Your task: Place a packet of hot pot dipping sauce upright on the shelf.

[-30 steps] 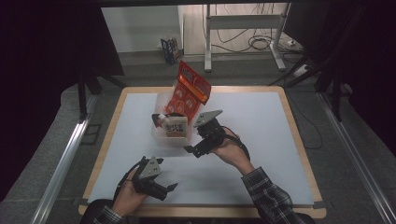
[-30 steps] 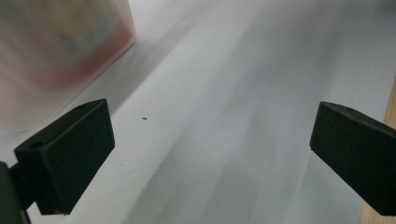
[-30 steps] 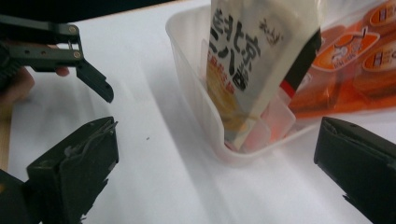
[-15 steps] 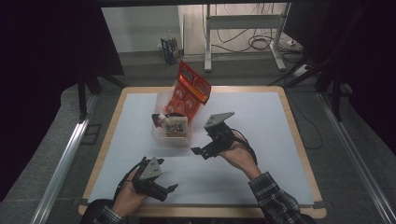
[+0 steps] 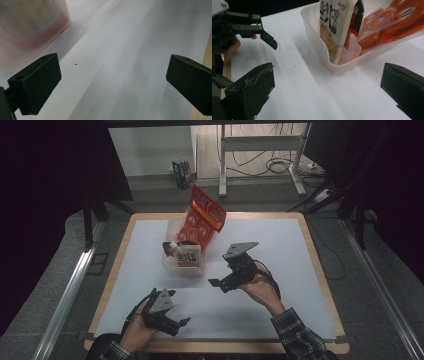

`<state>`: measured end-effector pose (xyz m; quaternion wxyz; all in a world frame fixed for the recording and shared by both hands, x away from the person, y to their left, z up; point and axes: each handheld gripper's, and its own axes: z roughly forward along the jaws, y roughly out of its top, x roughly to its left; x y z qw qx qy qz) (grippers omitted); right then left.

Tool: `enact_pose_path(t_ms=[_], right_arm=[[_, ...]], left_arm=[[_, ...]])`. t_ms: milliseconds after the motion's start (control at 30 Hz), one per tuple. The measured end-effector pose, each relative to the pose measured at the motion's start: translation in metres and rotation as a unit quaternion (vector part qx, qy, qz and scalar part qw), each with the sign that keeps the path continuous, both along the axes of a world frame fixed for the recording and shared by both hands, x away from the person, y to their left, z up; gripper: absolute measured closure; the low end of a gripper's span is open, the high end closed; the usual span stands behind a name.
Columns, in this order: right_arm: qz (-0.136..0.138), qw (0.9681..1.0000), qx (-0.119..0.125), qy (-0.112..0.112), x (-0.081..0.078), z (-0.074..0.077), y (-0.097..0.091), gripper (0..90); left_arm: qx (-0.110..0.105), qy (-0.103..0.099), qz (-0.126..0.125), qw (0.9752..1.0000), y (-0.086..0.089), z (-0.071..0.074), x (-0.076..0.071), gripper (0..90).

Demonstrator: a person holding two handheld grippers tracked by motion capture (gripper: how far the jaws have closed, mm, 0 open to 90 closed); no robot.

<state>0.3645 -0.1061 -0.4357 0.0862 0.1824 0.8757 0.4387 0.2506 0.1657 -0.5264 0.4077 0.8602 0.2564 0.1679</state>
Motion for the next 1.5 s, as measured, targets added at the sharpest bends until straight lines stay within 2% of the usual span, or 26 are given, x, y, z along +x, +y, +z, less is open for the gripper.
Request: enact_pose_path(t_ms=[133,333,600,800,933,1500], right_arm=[[-0.001,0.9999,0.009,-0.006,-0.003,0.002,-0.004,0.0],[-0.002,0.9999,0.013,-0.003,-0.008,-0.001,-0.010,0.0],[-0.014,0.9999,0.002,0.000,-0.014,-0.009,-0.015,0.0],[-0.020,0.9997,-0.011,0.010,-0.017,-0.017,-0.017,0.0],[-0.023,0.9995,-0.010,0.020,-0.019,-0.021,-0.019,0.0],[-0.037,0.9992,-0.005,0.015,-0.028,-0.027,-0.035,1.0]], left_arm=[[0.000,0.000,0.000,1.0000,0.000,0.001,0.000,0.0],[-0.001,0.001,0.000,1.0000,0.001,0.002,-0.001,0.0],[-0.006,-0.002,0.000,1.0000,0.002,0.003,-0.001,0.0],[0.001,-0.007,0.001,1.0000,0.001,0.002,-0.002,0.0],[0.005,-0.009,0.002,0.9999,0.000,0.002,-0.003,0.0],[0.013,-0.012,0.001,0.9998,-0.002,0.000,-0.004,0.0]])
